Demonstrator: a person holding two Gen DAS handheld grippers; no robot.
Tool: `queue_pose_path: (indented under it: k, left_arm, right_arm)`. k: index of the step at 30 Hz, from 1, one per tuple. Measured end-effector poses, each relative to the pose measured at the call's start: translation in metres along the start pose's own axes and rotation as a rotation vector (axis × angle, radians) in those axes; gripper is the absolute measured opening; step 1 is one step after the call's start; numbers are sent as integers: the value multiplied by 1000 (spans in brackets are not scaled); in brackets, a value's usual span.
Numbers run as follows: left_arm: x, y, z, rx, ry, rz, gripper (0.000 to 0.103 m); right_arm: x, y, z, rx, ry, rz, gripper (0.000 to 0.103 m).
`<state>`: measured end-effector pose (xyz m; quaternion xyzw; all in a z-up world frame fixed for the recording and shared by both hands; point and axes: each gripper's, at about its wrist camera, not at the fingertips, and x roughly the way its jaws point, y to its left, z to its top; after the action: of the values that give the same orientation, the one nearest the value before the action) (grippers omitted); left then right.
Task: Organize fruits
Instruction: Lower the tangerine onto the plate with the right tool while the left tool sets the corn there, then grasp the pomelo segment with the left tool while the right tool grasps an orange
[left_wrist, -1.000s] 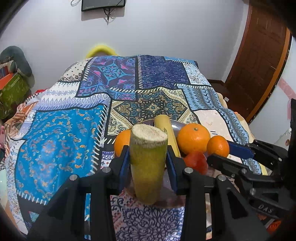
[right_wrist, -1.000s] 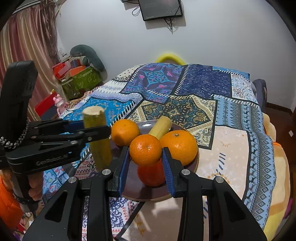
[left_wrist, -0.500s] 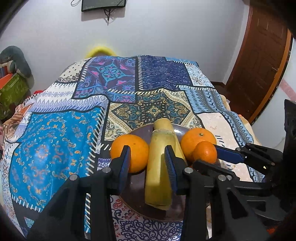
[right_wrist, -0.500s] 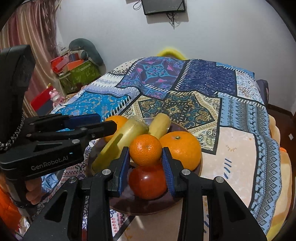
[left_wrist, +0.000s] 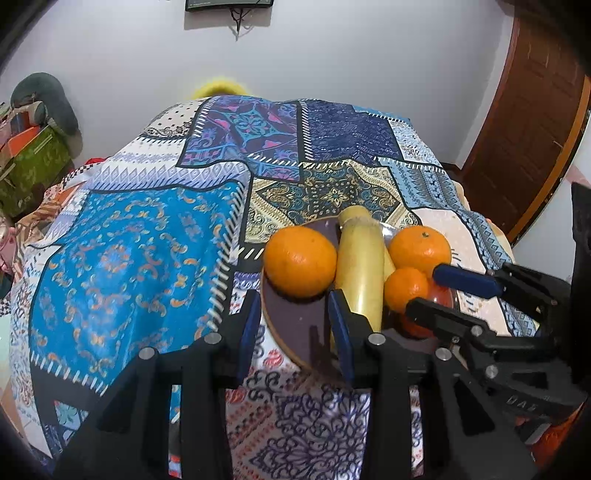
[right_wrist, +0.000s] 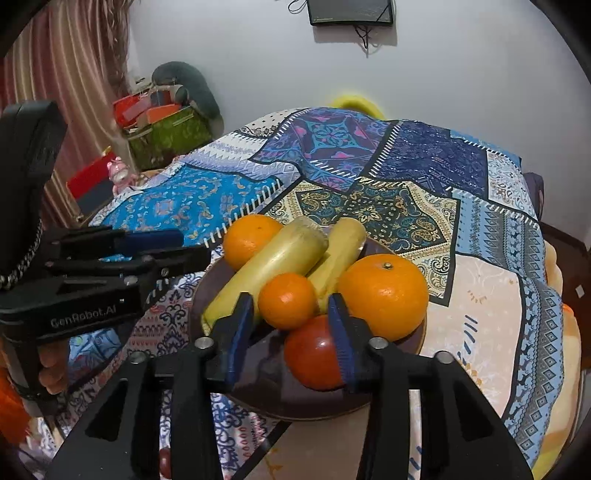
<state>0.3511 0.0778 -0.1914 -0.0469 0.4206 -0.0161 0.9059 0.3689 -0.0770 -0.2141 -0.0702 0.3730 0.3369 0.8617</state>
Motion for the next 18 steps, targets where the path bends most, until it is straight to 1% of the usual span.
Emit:
queue_pose_path:
  k: [4, 9, 11, 15, 17, 18]
  left_arm:
    - [-10, 2, -7, -1, 3, 6, 38]
    - [-31, -3, -16, 15, -5, 9, 38]
    - [-42, -7, -20, 21, -14, 7, 42]
    - [-67, -16, -27, 36, -36, 1, 46]
    - [-78, -20, -30, 38, -42, -5, 51]
    - [-86, -23, -32, 41, -47, -8, 52]
  right_arm:
    - [-5, 0, 0, 16, 0, -9, 44]
    - [-24, -3, -2, 51, -9, -21, 44]
    - [-36, -4, -4, 62, -19, -32, 44]
    - [-64, -2, -8, 80, -43, -54, 44]
    - [-78, 1, -10, 82, -56, -68, 44]
    - [-84, 3, -11, 81, -63, -75, 44]
